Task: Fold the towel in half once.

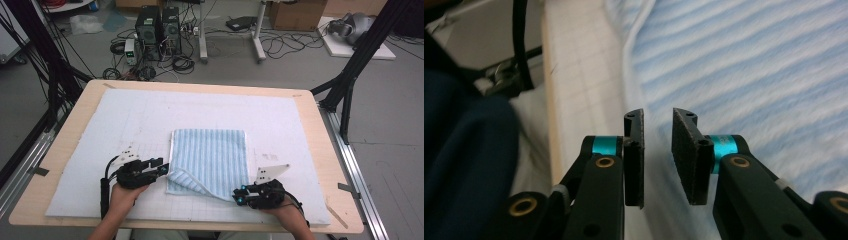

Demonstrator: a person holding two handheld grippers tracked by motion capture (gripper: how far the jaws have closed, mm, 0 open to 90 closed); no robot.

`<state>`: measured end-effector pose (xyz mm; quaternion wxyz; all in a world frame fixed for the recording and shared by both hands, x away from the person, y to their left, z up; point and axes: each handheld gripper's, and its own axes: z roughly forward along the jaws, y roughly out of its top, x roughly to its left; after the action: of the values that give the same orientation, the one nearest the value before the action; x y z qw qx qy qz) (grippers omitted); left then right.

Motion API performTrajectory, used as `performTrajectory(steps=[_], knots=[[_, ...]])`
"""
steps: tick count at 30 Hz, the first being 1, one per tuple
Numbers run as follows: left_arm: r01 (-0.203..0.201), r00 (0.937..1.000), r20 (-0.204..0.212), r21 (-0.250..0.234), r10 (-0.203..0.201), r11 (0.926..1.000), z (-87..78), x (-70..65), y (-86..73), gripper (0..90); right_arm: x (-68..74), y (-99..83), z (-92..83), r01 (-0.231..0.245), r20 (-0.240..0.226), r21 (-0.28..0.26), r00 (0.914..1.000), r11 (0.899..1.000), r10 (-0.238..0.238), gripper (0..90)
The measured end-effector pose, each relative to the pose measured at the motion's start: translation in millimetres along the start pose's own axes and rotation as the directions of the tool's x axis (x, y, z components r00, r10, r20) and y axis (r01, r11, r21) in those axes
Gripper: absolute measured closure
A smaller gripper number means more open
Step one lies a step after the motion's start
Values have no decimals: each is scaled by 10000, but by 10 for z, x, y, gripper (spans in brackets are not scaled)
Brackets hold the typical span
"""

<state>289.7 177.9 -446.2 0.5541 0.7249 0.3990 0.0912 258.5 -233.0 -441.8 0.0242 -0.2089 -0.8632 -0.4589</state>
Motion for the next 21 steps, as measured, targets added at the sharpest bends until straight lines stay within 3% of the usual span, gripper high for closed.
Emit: performTrajectory(steps=[4, 9, 15, 21], knots=[[115, 9983, 573, 495, -144, 9987, 189, 10, 88, 618, -22, 41, 29, -59, 296, -131, 9995, 9999, 63, 742], [-3, 9927, 1197, 1407, -167, 9901, 328, -91, 32, 654, -62, 5, -34, -306, 574, -287, 9978, 9991, 322, 726], [-334, 9852, 1716, 1985, -12, 9795, 254, -177, -43, 673, -80, -9, -55, -372, 703, -320, 9967, 9988, 394, 714], [-774, 9818, 1860, 2125, 375, 9741, 99, -265, -67, 695, -82, -3, -61, -341, 793, -376, 9962, 9987, 370, 709]])
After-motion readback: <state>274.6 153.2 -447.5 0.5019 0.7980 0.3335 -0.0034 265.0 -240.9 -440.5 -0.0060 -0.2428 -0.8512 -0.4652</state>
